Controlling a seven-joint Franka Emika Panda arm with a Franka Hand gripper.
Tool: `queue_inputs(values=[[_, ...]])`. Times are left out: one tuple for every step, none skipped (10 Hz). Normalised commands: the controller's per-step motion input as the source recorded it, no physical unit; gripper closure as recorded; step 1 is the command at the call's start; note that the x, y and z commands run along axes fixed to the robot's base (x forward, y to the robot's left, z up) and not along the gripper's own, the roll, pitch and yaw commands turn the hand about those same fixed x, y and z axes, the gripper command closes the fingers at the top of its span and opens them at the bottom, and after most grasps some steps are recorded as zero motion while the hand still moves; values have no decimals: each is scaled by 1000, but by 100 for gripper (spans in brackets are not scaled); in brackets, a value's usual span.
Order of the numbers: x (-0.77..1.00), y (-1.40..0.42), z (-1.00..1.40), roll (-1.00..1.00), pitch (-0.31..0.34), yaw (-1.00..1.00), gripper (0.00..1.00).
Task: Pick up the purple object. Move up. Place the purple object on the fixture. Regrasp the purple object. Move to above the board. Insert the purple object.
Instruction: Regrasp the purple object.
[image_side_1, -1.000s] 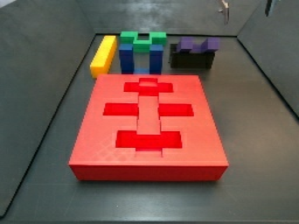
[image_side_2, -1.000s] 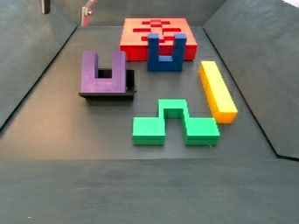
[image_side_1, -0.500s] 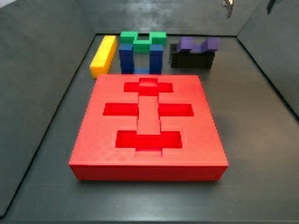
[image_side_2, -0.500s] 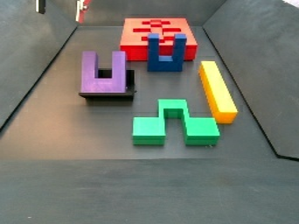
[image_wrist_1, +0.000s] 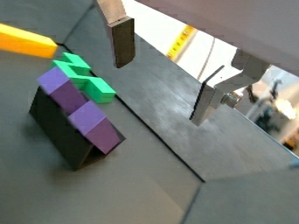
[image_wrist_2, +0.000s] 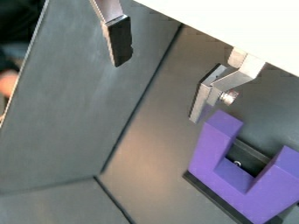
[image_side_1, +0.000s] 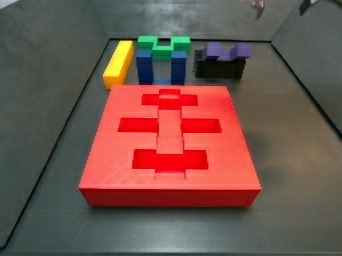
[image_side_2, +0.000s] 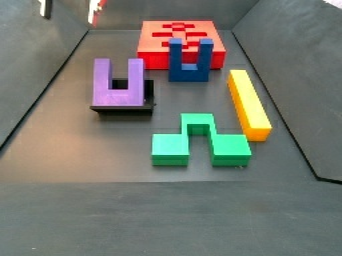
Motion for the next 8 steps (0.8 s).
queue_inputs(values=[[349, 0, -483, 346, 0, 546, 0], [54, 0, -689, 551, 0, 526, 0], [0, 0, -694, 517, 0, 506, 0], [0, 0, -683, 529, 0, 500, 0], [-109, 0, -589, 603, 49, 431, 0], [-254, 0, -371, 623, 120, 294, 0], [0, -114, -329, 589, 120, 303, 0], [180, -69, -394, 554, 71, 377, 0]])
